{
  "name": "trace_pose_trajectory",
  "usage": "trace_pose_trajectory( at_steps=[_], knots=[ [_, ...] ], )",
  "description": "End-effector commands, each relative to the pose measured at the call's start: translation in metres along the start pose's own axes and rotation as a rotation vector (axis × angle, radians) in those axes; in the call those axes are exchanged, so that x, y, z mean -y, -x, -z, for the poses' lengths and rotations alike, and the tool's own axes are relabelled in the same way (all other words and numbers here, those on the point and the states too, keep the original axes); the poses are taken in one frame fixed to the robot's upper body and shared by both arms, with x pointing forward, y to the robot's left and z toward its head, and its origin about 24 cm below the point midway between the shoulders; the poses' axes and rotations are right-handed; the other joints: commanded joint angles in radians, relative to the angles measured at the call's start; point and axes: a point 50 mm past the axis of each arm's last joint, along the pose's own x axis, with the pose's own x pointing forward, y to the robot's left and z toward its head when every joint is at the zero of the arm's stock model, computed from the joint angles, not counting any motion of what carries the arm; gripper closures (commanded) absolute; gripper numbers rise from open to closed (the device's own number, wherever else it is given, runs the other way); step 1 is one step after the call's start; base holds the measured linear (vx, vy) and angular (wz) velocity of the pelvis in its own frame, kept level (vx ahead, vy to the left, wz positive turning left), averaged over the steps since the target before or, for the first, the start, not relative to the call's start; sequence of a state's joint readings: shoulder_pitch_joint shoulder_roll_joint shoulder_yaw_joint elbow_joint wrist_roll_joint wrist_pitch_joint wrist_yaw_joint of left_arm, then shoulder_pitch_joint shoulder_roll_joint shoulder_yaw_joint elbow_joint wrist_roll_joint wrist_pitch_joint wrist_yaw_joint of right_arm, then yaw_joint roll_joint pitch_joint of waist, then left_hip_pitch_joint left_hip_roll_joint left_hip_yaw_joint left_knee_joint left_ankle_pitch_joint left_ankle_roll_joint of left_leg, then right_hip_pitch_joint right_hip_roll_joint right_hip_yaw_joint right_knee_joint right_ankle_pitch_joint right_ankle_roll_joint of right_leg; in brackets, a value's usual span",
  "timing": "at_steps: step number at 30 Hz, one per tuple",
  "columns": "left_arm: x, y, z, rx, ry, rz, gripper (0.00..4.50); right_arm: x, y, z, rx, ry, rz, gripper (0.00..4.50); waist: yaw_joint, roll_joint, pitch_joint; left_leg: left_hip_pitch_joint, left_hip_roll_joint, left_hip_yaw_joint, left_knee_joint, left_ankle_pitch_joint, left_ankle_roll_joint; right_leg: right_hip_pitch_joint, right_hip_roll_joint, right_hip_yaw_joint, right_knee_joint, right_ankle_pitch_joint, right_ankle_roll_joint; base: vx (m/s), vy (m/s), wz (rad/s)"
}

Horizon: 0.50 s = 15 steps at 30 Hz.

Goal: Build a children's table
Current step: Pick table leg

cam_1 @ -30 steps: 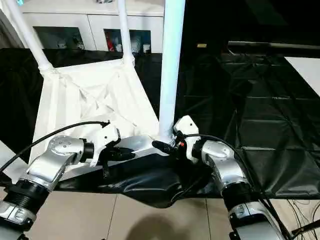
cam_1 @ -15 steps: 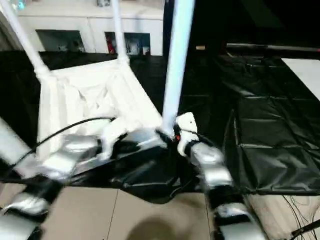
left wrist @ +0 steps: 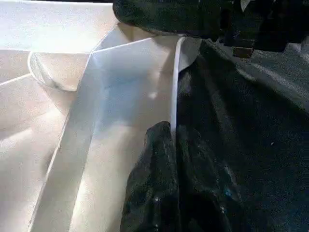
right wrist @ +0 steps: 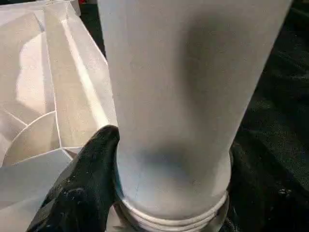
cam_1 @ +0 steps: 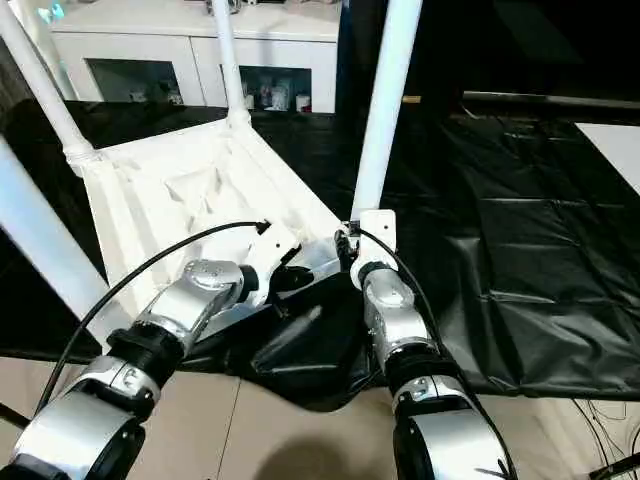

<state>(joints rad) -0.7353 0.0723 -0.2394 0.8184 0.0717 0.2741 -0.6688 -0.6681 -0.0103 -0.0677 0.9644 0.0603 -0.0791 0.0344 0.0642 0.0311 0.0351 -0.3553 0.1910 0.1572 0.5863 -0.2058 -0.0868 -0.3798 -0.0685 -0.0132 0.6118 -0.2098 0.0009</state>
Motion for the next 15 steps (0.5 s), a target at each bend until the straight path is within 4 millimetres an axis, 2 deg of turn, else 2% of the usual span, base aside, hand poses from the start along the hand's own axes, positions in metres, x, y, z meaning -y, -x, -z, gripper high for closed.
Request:
trace_pose_trajectory(
  at_steps=[1,4,5,7,9,10,11,12,13,15],
  knots=[
    [-0.011,0.003,0.022,-0.101,0.037,-0.135,4.50,-0.040,0.004,0.016,-0.056,-0.078,-0.171,1.07,-0.003,0.000,-0.041,0.001,0.022,0.000,-0.086,-0.253,0.010,0.026,-0.057,0.025,-0.087,-0.196,-0.194,0.000,0.000,0.00],
    [-0.013,0.008,0.025,-0.094,0.001,-0.099,4.50,-0.033,0.003,0.007,0.003,-0.048,-0.175,0.79,-0.016,0.004,-0.039,-0.014,0.021,-0.009,-0.096,-0.268,0.001,0.034,-0.058,0.019,-0.086,-0.242,-0.176,0.000,0.000,0.00],
    [-0.014,0.009,0.025,-0.090,-0.012,-0.088,4.50,-0.032,0.003,0.005,0.016,-0.042,-0.179,0.79,-0.026,0.001,-0.042,-0.019,0.021,-0.011,-0.094,-0.251,0.001,0.039,-0.060,0.017,-0.087,-0.239,-0.171,0.000,0.000,0.00],
    [-0.014,0.010,0.026,-0.090,-0.012,-0.084,4.50,-0.030,0.003,0.003,0.025,-0.036,-0.180,0.58,-0.029,0.000,-0.042,-0.009,0.022,-0.004,-0.088,-0.239,0.011,0.028,-0.058,0.022,-0.089,-0.202,-0.194,0.000,0.000,0.00],
    [-0.015,0.018,0.032,-0.081,-0.073,-0.028,4.50,-0.015,0.005,-0.010,0.113,0.015,-0.217,0.46,-0.025,-0.003,-0.043,-0.012,0.023,-0.003,-0.086,-0.218,0.030,0.035,-0.061,0.022,-0.087,-0.177,-0.208,0.000,0.000,0.00],
    [-0.015,0.018,0.032,-0.081,-0.073,-0.028,4.50,-0.015,0.005,-0.010,0.113,0.015,-0.217,0.38,-0.026,-0.002,-0.048,-0.014,0.023,-0.001,-0.081,-0.173,0.040,0.037,-0.058,0.023,-0.080,-0.112,-0.217,0.000,0.000,0.00],
    [-0.015,0.022,0.034,-0.078,-0.102,-0.001,4.50,-0.009,0.007,-0.015,0.142,0.027,-0.257,0.32,-0.022,-0.005,-0.051,-0.012,0.023,0.000,-0.076,-0.133,0.055,0.041,-0.057,0.021,-0.073,-0.038,-0.233,0.000,0.000,0.00],
    [-0.015,0.023,0.035,-0.078,-0.103,0.004,4.50,-0.007,0.008,-0.016,0.146,0.031,-0.266,0.32,-0.022,-0.005,-0.051,-0.012,0.023,0.000,-0.076,-0.133,0.055,0.041,-0.057,0.021,-0.073,-0.038,-0.233,0.000,0.000,0.00],
    [-0.016,0.027,0.037,-0.082,-0.108,0.025,4.50,-0.002,0.010,-0.019,0.164,0.048,-0.308,0.32,-0.018,-0.006,-0.054,-0.017,0.021,0.003,-0.068,-0.067,0.088,0.046,-0.057,0.021,-0.061,0.068,-0.248,0.000,0.000,0.00],
    [-0.016,0.035,0.041,-0.079,-0.135,0.077,4.50,0.007,0.017,-0.022,0.181,0.089,-0.414,0.32,-0.015,-0.006,-0.056,-0.016,0.023,0.003,-0.063,-0.036,0.113,0.047,-0.056,0.020,-0.056,0.142,-0.262,0.000,0.000,0.00]
  ],
)
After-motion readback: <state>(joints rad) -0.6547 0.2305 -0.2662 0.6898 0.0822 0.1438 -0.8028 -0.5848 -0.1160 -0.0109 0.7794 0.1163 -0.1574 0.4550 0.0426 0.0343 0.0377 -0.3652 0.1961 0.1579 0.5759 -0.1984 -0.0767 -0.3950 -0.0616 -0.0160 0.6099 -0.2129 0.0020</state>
